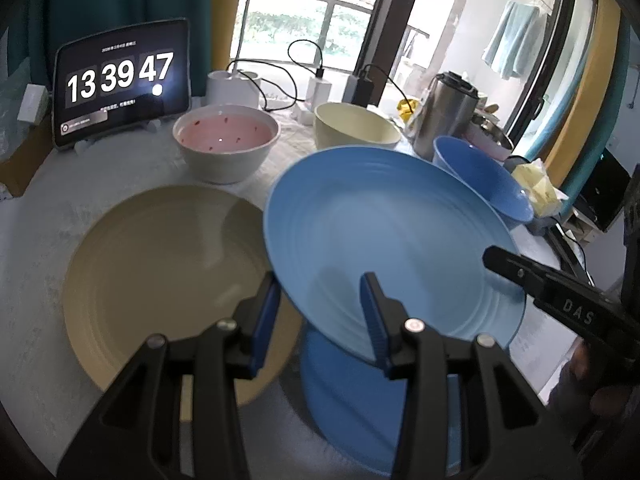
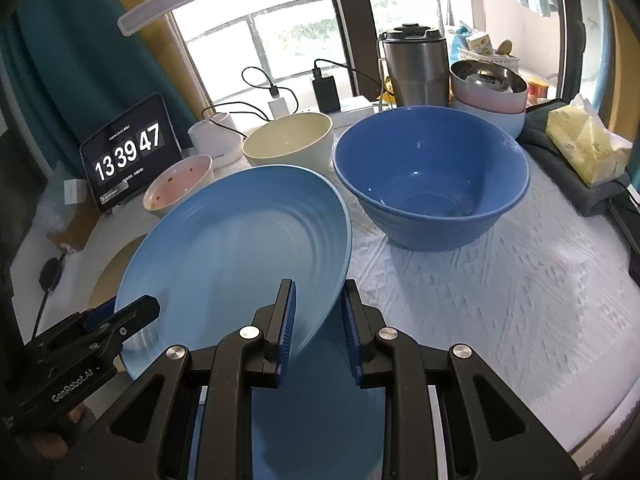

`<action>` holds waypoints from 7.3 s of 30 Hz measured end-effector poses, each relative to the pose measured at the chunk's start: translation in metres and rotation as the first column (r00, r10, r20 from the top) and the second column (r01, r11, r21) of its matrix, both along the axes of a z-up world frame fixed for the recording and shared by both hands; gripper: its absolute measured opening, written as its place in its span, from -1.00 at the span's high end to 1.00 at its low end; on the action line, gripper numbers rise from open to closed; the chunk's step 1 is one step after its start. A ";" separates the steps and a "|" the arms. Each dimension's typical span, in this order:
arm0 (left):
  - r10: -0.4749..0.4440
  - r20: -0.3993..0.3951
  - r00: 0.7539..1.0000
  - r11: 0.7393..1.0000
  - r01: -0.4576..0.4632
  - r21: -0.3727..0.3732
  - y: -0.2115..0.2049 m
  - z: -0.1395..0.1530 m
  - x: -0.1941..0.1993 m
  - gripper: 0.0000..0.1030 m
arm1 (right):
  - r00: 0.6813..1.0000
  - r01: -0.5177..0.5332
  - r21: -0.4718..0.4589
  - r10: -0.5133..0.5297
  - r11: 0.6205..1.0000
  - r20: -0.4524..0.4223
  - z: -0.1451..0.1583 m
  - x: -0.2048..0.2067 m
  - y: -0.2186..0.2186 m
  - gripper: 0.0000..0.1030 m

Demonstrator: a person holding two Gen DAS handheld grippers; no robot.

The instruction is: Organize plates and bowls

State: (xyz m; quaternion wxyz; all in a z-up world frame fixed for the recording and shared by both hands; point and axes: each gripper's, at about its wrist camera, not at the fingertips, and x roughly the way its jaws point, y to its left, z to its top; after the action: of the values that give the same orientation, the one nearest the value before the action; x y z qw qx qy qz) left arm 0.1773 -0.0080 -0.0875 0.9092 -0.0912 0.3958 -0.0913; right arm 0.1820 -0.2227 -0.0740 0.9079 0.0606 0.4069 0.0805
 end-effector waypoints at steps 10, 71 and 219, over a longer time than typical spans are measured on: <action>-0.015 0.011 1.000 1.000 0.014 0.008 -0.001 0.000 -0.022 0.18 | 1.000 0.007 -0.007 -0.007 1.000 0.006 0.000 -0.024 0.001 0.51; -0.077 -0.013 0.997 0.993 0.078 0.089 -0.026 -0.037 -0.083 0.06 | 0.997 0.075 -0.015 -0.075 0.997 0.003 -0.043 -0.084 -0.024 0.48; 0.248 0.001 0.969 0.966 -0.247 0.077 0.131 -0.030 -0.029 0.08 | 0.964 -0.260 -0.126 0.249 0.958 -0.093 -0.036 0.029 0.162 0.38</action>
State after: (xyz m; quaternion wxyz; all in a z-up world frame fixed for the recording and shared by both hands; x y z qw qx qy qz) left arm 0.1478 0.1228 -0.1170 0.9146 -0.1053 0.3884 0.0388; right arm 0.2109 -0.0608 -0.1101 0.8758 -0.0515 0.4503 0.1661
